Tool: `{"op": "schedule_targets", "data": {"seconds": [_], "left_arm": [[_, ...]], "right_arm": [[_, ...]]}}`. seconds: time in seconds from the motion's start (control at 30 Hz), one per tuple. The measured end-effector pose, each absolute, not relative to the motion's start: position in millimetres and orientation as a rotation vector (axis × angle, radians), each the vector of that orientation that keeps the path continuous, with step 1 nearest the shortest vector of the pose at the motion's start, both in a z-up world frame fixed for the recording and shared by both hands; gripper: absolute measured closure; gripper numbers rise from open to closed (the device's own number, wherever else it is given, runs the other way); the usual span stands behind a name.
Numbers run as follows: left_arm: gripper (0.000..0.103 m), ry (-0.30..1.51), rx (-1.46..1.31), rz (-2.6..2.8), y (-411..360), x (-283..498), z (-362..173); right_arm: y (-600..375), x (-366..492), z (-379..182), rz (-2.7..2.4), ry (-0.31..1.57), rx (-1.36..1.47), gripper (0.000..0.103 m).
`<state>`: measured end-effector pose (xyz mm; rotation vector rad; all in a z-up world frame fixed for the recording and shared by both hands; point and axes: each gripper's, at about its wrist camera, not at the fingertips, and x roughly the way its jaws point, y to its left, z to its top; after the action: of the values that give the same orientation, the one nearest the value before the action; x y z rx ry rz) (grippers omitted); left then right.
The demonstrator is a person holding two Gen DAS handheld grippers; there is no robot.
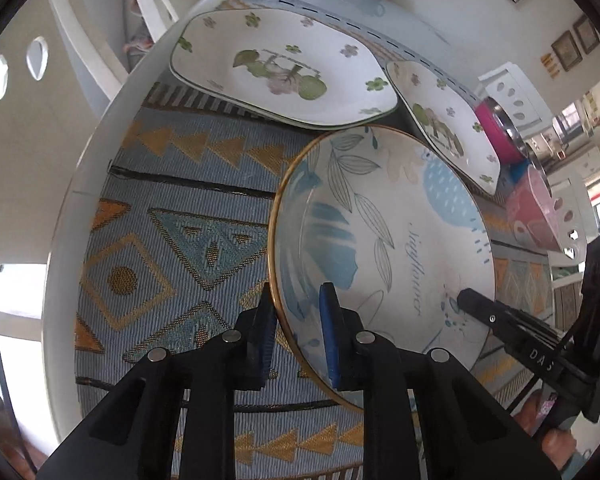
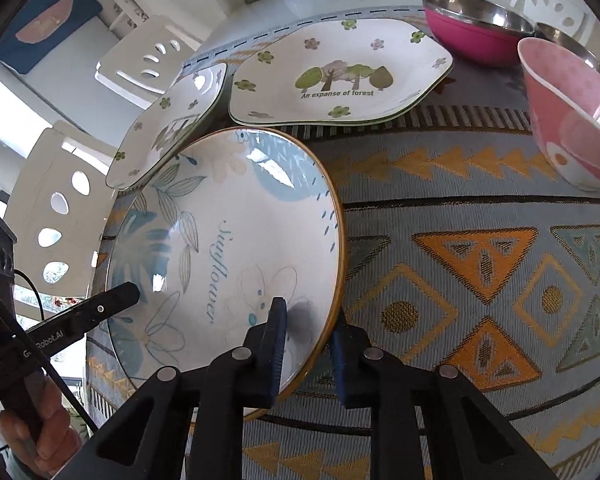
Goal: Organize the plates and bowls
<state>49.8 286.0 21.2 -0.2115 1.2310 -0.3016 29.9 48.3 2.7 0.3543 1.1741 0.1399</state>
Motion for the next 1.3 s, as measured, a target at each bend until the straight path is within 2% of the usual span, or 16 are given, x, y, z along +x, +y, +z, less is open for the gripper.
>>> {"op": "schedule_targets", "data": {"seconds": [0.63, 1.07, 1.3], "left_arm": [[0.085, 1.129, -0.207, -0.364, 291.1, 24.4, 53.5], [0.085, 1.031, -0.213, -0.338, 306.7, -11.0, 99.0], [0.085, 1.053, -0.199, -0.313, 314.4, -27.1, 89.4]], "right_arm": [[43.8, 17.6, 25.1, 0.221, 1.111, 0.29, 0.082], [60.3, -16.3, 81.6, 0.246, 1.007, 0.236, 0.082], [72.7, -29.9, 71.5, 0.264, 1.034, 0.226, 0.082]]}}
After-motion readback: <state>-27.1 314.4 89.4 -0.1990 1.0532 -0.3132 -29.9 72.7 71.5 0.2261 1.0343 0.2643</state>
